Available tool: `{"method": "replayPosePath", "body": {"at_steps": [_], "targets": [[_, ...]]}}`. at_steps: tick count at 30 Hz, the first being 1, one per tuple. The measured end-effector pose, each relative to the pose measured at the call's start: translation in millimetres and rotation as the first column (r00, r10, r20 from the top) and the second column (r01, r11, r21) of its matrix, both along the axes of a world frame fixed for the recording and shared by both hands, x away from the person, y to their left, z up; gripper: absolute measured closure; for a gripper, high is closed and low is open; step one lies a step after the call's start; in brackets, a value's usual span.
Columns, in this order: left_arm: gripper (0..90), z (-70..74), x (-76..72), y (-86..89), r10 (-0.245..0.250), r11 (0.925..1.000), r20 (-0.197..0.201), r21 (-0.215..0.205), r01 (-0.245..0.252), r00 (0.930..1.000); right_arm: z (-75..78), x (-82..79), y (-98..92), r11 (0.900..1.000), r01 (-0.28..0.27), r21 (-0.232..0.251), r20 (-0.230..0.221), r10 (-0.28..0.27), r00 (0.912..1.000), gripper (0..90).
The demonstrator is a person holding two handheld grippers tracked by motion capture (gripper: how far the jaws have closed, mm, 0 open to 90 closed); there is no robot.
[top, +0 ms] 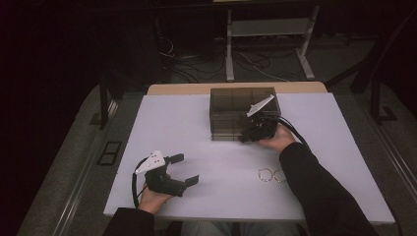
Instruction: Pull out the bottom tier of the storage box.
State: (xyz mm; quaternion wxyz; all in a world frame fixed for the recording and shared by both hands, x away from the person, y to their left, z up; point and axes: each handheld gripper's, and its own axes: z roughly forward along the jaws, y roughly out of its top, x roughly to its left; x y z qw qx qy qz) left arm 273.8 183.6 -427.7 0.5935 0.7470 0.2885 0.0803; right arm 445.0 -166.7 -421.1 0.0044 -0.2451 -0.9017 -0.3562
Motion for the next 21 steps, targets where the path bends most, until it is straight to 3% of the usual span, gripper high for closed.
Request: {"method": "replayPosePath", "body": {"at_steps": [14,21], "targets": [[0.0,0.2,-0.2,0.0,-0.003,1.0,0.002,0.0,0.003,1.0,-3.7,3.1,-2.9,1.0,-0.02,-0.011,-0.016,0.02,0.9997,75.7],[0.0,0.2,0.0,0.0,-0.005,1.0,0.002,0.001,0.005,1.0,-6.8,3.1,-3.1,0.999,-0.033,-0.021,-0.026,0.032,0.9992,76.4]]}}
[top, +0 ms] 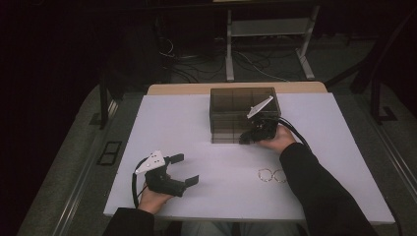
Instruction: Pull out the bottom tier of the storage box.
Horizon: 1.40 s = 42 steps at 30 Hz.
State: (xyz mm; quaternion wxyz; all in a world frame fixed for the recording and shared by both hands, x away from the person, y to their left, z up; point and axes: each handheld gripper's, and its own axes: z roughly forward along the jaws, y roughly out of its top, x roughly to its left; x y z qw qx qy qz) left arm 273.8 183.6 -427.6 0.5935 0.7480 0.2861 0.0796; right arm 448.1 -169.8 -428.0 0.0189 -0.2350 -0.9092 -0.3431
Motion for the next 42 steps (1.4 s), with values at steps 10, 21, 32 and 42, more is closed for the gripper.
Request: {"method": "replayPosePath", "body": {"at_steps": [10,21,32,42], "targets": [[0.0,-0.1,-0.5,-0.4,0.001,1.0,-0.001,0.005,-0.001,1.0,-3.2,-3.2,-2.1,1.0,-0.002,0.022,-0.01,0.002,0.9999,77.0],[0.0,-0.1,-0.4,-0.5,0.001,1.0,-0.001,0.005,-0.001,1.0,-5.0,-7.3,-6.4,0.999,0.003,0.05,-0.041,-0.001,0.9992,77.3],[0.0,-0.1,-0.5,-0.5,0.001,1.0,-0.002,0.004,-0.001,1.0,-4.0,-13.1,-6.1,0.998,-0.042,0.036,-0.042,0.043,0.9982,78.5],[0.0,-0.3,-0.4,-0.5,0.001,1.0,-0.002,0.005,-0.001,1.0,-4.7,-19.1,-6.2,0.997,-0.06,0.044,-0.054,0.063,0.9966,78.9]]}}
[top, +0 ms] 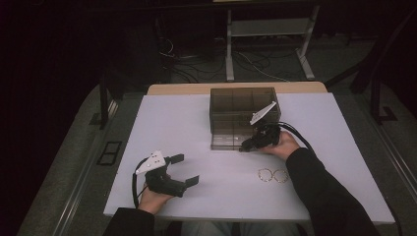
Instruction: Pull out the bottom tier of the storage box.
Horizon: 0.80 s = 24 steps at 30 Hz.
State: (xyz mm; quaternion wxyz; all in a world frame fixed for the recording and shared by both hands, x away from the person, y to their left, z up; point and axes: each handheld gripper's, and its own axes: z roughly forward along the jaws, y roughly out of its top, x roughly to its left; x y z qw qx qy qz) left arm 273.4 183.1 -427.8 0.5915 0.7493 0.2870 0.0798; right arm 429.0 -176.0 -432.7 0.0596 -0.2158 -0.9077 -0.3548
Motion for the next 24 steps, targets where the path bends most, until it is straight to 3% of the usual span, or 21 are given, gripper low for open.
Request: {"method": "replayPosePath", "body": {"at_steps": [18,24], "targets": [[0.0,-0.1,0.0,-0.1,0.001,1.0,-0.002,0.0,-0.001,1.0,0.1,-7.7,0.3,1.0,-0.016,0.0,-0.006,0.016,0.9998,79.0],[0.0,0.0,-0.1,0.4,0.002,1.0,-0.001,0.001,-0.002,1.0,3.3,-8.1,0.5,1.0,-0.001,0.009,-0.005,0.001,1.0,75.0]]}}
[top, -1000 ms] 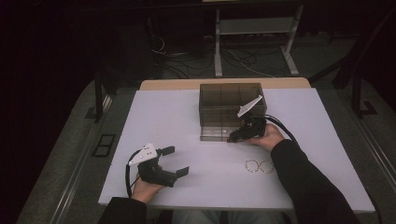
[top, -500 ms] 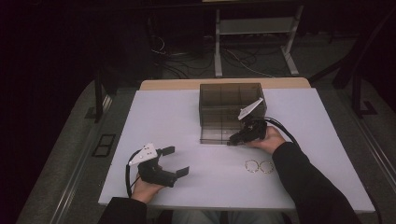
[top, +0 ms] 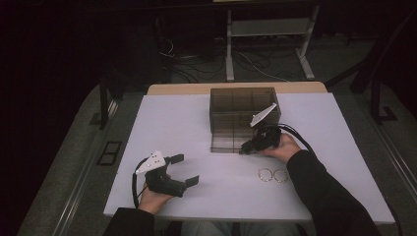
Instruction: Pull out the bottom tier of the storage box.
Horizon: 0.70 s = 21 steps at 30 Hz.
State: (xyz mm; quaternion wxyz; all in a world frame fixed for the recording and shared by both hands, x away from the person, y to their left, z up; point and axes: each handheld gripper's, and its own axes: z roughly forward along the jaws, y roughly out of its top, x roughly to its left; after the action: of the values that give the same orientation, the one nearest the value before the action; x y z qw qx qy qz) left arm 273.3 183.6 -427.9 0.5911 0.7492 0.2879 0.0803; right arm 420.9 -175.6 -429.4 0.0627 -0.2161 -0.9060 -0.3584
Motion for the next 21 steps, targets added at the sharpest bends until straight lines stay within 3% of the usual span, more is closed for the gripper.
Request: {"method": "replayPosePath", "body": {"at_steps": [8,21], "targets": [[0.0,0.0,-0.3,-0.3,0.001,1.0,0.0,0.001,-0.001,1.0,17.3,-8.2,-0.1,0.999,0.027,0.03,0.009,-0.027,0.9996,72.7],[0.0,0.3,-0.8,0.8,0.004,1.0,0.001,-0.004,-0.004,1.0,41.5,-30.5,-8.3,0.998,0.057,-0.006,0.028,-0.056,0.998,66.0]]}}
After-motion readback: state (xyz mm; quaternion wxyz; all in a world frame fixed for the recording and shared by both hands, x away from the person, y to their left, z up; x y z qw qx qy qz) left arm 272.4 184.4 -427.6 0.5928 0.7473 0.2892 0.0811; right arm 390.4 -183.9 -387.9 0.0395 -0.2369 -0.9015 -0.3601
